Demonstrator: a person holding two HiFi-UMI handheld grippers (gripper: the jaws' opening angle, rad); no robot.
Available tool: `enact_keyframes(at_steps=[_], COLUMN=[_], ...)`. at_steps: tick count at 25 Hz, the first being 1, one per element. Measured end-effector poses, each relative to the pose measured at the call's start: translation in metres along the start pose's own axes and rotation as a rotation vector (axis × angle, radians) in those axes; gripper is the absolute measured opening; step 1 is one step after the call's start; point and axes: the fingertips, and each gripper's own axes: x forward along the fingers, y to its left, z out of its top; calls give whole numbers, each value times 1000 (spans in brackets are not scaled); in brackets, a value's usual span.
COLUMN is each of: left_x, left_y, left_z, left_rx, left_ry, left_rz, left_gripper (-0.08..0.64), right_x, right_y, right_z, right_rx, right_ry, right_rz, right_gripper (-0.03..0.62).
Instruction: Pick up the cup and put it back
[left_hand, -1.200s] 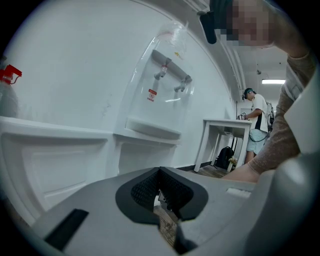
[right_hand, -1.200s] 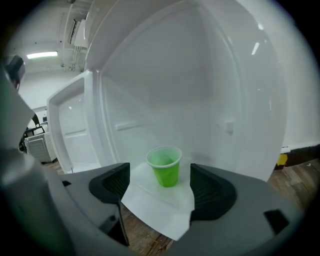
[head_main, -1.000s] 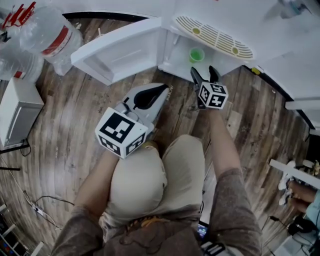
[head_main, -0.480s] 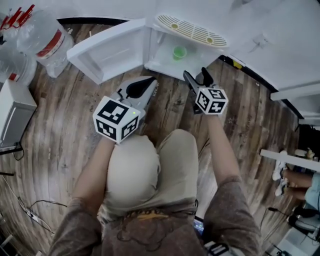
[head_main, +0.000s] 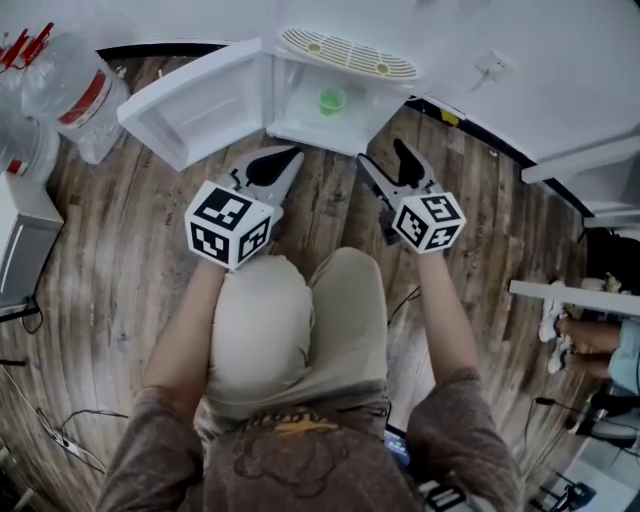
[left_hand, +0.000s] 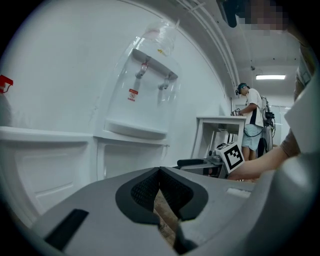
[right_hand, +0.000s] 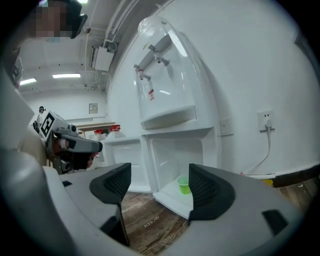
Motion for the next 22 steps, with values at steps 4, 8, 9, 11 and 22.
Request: enact_keyframes(at_steps=[4, 8, 9, 11, 22], left_x=[1, 1, 1, 0, -7], left_y=[-5, -9, -11, -13, -13], left_z=[0, 1, 0, -1, 10], left_rx=[6, 19, 26, 39, 60], left_ry=[4, 0, 1, 3, -40], left_rz=[-5, -10, -13, -19, -3], left_gripper=[3, 3, 3, 3, 3], right_x=[-20, -37, -40, -46, -62], right_y=[11, 28, 31, 36, 36], right_z=[10, 7, 6, 7, 25], right_rx=[11, 2, -8, -13, -34], right_ry=[-12, -5, -3, -9, -76], right_rz=[24, 53, 56, 51, -14], right_gripper=[323, 282, 273, 251, 9])
